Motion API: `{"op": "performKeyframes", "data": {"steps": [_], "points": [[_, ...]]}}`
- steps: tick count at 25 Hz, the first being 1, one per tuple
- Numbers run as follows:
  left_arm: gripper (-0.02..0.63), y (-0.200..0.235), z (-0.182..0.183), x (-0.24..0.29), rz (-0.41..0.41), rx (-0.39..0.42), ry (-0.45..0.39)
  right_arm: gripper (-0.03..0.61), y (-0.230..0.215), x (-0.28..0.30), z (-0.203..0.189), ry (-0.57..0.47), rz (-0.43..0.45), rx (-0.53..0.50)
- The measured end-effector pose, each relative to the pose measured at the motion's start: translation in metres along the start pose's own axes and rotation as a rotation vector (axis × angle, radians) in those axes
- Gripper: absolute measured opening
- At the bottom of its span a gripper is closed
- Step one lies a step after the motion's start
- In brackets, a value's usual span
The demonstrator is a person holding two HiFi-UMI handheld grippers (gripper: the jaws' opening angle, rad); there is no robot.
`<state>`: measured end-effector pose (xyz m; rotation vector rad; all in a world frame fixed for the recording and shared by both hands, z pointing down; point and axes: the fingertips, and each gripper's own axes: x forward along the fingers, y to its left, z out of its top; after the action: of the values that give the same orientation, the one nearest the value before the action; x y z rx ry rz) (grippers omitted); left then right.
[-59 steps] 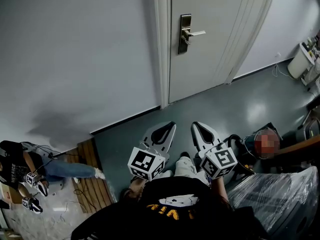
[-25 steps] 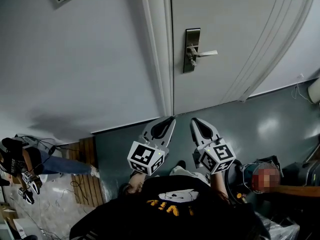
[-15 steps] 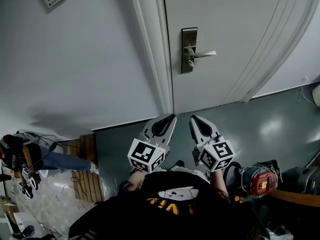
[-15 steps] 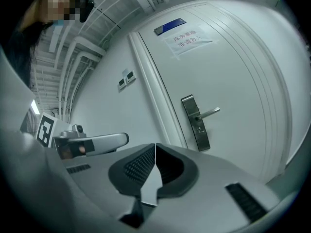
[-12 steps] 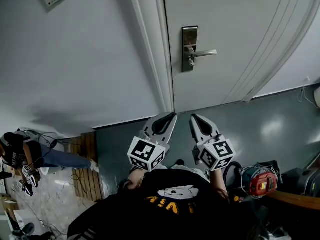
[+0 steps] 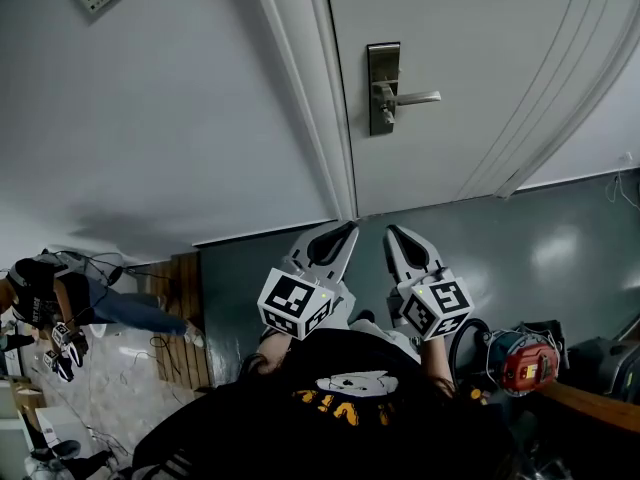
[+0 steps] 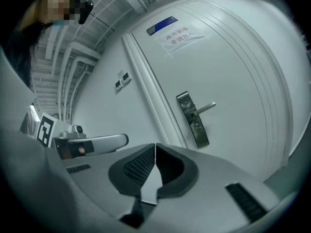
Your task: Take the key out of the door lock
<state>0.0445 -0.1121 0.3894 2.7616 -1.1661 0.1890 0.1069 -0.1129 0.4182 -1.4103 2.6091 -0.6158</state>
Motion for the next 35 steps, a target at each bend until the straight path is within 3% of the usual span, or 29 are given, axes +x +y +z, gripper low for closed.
{"op": "performKeyframes", "data": {"steps": [16,23,35], "points": [[0.017,0.034,0.002,0.047,-0.036,-0.011,0.006,0.009,-0.034,0.04,0.008,0.009,-0.019,0.037],[0.017,0.069,0.005,0.082,-0.053,-0.013,0.007,0.009,-0.067,0.082,0.013,0.038,-0.066,0.017],[0.017,0.111,0.014,0.132,-0.098,-0.005,0.01,0.011,-0.123,0.143,0.023,0.042,-0.12,0.082]]}}
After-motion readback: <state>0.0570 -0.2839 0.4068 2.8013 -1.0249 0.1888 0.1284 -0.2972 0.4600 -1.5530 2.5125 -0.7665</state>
